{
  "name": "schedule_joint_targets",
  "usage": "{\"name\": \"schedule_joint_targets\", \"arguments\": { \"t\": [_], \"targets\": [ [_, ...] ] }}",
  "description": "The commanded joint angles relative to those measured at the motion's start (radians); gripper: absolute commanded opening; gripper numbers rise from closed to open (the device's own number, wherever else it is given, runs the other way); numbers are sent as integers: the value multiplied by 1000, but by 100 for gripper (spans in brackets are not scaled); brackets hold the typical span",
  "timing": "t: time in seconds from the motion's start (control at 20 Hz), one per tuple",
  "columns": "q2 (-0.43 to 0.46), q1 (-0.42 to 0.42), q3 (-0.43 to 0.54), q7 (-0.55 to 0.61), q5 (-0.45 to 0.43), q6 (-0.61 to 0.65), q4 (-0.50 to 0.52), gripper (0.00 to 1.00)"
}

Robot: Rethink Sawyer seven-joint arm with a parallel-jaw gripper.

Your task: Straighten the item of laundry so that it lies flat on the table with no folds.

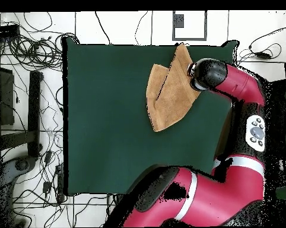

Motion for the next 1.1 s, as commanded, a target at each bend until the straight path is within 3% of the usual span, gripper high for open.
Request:
{"name": "schedule_joint_targets", "arguments": {
  "t": [0.05, 0.55, 1.1],
  "targets": [
    [25, 62, 112, 124, 28, 47, 128, 100],
    [34, 88, 91, 159, 33, 46, 115, 100],
    [57, 65, 103, 115, 20, -2, 112, 100]
  ]
}}
